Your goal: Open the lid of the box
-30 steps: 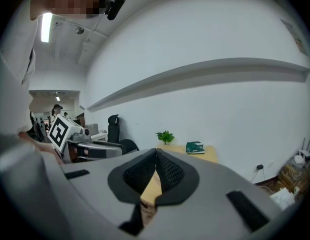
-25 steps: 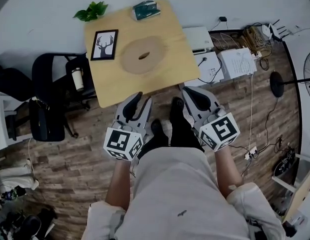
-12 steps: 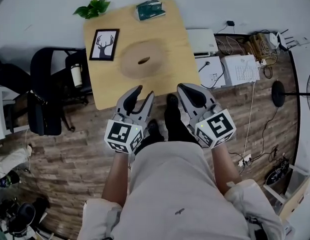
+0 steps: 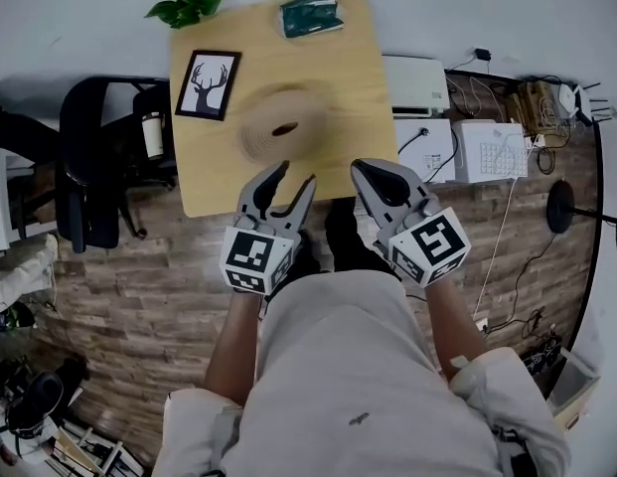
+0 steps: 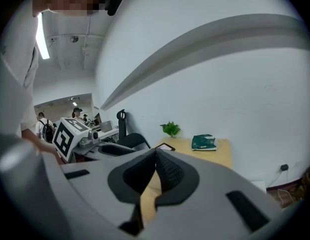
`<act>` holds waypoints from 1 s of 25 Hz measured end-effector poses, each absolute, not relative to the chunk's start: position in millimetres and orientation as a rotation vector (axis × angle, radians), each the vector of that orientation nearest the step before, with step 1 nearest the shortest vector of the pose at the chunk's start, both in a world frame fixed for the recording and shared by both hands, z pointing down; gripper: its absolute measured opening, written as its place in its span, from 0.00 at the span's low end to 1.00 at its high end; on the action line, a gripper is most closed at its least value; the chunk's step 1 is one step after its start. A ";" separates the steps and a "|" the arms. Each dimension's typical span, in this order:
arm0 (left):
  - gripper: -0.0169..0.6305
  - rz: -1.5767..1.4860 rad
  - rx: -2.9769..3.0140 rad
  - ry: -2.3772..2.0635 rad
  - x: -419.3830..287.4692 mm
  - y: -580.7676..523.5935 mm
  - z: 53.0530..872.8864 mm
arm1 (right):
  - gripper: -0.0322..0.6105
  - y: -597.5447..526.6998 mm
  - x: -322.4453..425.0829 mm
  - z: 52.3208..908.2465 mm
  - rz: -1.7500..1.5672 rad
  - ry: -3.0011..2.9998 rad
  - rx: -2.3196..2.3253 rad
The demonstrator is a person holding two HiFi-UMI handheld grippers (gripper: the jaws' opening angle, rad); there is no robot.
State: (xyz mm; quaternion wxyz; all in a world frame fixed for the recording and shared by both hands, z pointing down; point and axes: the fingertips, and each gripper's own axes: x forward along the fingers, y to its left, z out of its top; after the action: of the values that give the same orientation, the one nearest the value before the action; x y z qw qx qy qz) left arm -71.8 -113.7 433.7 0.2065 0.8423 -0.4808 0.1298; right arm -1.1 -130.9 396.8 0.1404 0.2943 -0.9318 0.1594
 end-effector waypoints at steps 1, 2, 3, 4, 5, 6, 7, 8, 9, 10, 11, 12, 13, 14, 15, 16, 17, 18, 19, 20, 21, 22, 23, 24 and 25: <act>0.29 0.383 2.339 -1.350 -69.9 -118.7 438.3 | 0.05 -136.1 0.0 399.4 0.470 -2.688 0.834; 0.29 0.406 2.332 -1.361 -68.3 -123.7 443.4 | 0.05 -141.2 0.8 402.2 0.478 -2.685 0.817; 0.30 0.428 2.324 -1.370 -67.0 -128.5 449.1 | 0.05 -146.1 1.4 405.2 0.484 -2.684 0.799; 0.31 0.448 2.315 -1.379 -65.8 -133.0 455.2 | 0.05 -150.6 2.0 408.6 0.489 -2.684 0.781; 0.31 0.468 2.305 -1.386 -64.8 -137.0 461.7 | 0.05 -154.6 2.6 412.4 0.493 -2.685 0.764; 0.31 0.493 2.297 -1.393 -63.9 -140.5 468.6 | 0.05 -158.4 3.3 416.2 0.496 -2.685 0.747; 0.32 0.524 2.291 -1.400 -62.7 -143.5 475.8 | 0.05 -162.1 4.2 419.6 0.501 -2.684 0.731; 0.32 0.562 2.288 -1.407 -61.1 -146.3 483.1 | 0.05 -165.7 5.3 422.2 0.506 -2.681 0.715; 0.32 0.604 2.287 -1.416 -59.1 -149.2 489.9 | 0.05 -169.3 6.8 424.5 0.511 -2.678 0.699; 0.32 0.644 2.286 -1.426 -56.9 -152.1 496.0 | 0.05 -172.7 8.5 426.9 0.514 -2.677 0.683; 0.32 0.676 2.282 -1.436 -54.9 -155.1 501.7 | 0.05 -175.8 10.2 429.6 0.517 -2.676 0.667; 0.32 0.704 2.275 -1.444 -53.4 -157.8 507.3 | 0.05 -178.6 11.8 432.4 0.520 -2.676 0.652; 0.32 0.735 2.268 -1.452 -52.3 -159.9 513.3 | 0.05 -181.2 13.2 435.2 0.524 -2.676 0.639; 0.32 0.771 2.262 -1.457 -51.5 -161.7 519.5 | 0.05 -183.6 14.6 438.0 0.528 -2.676 0.628; 0.32 0.810 2.259 -1.461 -50.8 -163.6 525.5 | 0.05 -186.0 15.8 440.5 0.532 -2.676 0.619; 0.33 0.846 2.255 -1.466 -50.3 -165.7 531.0 | 0.05 -188.3 16.9 442.9 0.537 -2.677 0.611; 0.33 0.876 2.249 -1.471 -50.2 -167.6 536.2 | 0.05 -190.1 17.6 445.0 0.542 -2.677 0.603; 0.34 0.901 2.241 -1.475 -50.5 -169.1 541.5 | 0.05 -191.4 18.2 447.3 0.548 -2.677 0.595; 0.34 0.923 2.230 -1.478 -50.8 -170.0 547.3 | 0.05 -192.0 18.8 449.8 0.555 -2.675 0.585; 0.35 0.944 2.217 -1.478 -51.1 -170.3 553.5 | 0.05 -192.5 19.6 452.7 0.563 -2.671 0.574; 0.37 0.965 2.205 -1.479 -51.3 -170.9 559.9 | 0.05 -193.2 20.5 456.0 0.571 -2.666 0.563; 0.39 0.986 2.197 -1.479 -51.7 -172.3 566.2 | 0.05 -194.8 21.3 459.5 0.576 -2.662 0.555; 0.39 1.007 2.194 -1.480 -52.4 -174.4 572.1 | 0.05 -196.9 21.7 462.9 0.578 -2.658 0.551; 0.39 1.028 2.193 -1.481 -53.4 -176.5 577.4 | 0.05 -198.7 21.6 466.0 0.577 -2.656 0.548; 0.39 1.047 2.193 -1.483 -54.3 -177.7 582.0 | 0.05 -199.8 21.5 468.8 0.576 -2.655 0.545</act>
State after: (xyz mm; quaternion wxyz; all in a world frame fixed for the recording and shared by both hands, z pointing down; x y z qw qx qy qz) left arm -54.3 -177.7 582.0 0.1468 0.7619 -0.5154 0.3638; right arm 21.5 -199.8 468.8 0.1845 0.1933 -0.9417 0.2043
